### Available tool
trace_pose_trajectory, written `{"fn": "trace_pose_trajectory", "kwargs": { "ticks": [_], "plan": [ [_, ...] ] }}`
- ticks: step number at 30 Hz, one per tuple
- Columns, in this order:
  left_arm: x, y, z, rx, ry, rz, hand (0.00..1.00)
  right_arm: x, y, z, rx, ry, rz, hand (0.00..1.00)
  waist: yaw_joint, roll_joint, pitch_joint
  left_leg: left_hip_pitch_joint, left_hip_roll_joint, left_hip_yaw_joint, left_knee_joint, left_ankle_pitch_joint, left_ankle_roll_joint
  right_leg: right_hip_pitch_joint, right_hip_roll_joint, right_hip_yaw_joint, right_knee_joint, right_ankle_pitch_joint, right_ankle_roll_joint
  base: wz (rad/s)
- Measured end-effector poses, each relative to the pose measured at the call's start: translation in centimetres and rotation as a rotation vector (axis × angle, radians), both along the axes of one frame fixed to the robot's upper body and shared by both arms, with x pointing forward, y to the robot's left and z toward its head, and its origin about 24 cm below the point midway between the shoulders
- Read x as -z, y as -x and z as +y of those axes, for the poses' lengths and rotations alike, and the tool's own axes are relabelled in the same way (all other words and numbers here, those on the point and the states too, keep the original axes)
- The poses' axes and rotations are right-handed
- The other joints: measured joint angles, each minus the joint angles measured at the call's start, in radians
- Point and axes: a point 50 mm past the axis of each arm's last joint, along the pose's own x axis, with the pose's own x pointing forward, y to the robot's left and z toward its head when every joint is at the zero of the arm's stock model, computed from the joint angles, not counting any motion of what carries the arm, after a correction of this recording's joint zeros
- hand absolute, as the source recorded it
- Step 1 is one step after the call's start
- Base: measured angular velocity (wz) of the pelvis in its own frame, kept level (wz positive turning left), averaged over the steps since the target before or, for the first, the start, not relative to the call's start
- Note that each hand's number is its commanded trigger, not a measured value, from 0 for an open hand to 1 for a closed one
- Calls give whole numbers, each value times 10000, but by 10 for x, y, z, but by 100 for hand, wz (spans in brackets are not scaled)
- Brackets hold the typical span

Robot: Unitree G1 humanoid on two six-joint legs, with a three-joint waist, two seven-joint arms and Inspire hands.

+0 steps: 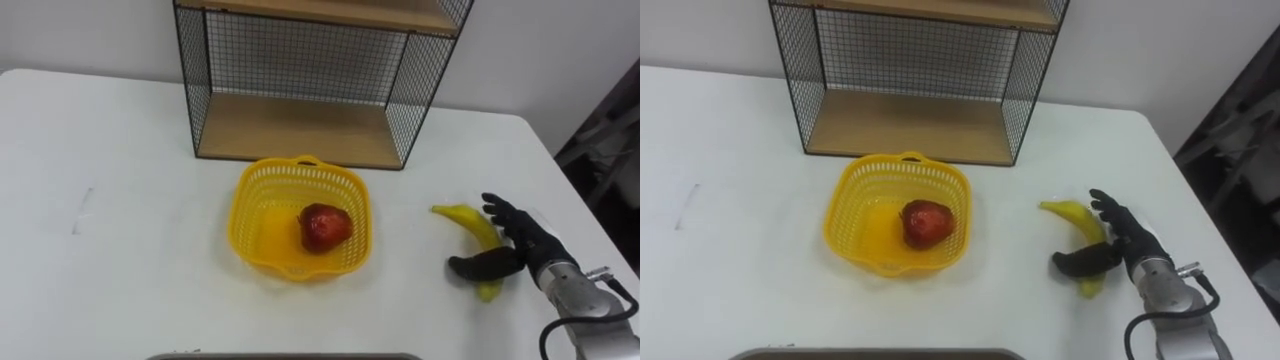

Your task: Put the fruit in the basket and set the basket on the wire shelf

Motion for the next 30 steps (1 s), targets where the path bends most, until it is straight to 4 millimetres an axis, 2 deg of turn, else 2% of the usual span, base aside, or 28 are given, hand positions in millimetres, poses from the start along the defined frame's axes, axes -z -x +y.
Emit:
{"fn": "trace_pose_trajectory", "kwargs": {
  "ticks": [11,26,30],
  "plan": [
    [0,2,0,-16,-9,85,0,1,-3,-9,374,1287,37,100,38,56,-34,37,0,-173,-10,-3,-6,204,25,-129,-170,8,5,6],
    [0,2,1,66,-30,100,0,3,-1,-8,574,868,71,100,41,68,-42,60,-1,-192,-28,-14,-20,218,33,-66,-151,4,6,1],
    [0,-1,1,75,-7,45,0,2,-2,-7,783,468,-96,100,122,68,-48,89,21,-7,-26,-12,-19,121,55,57,-104,10,0,-11]
  ]
}}
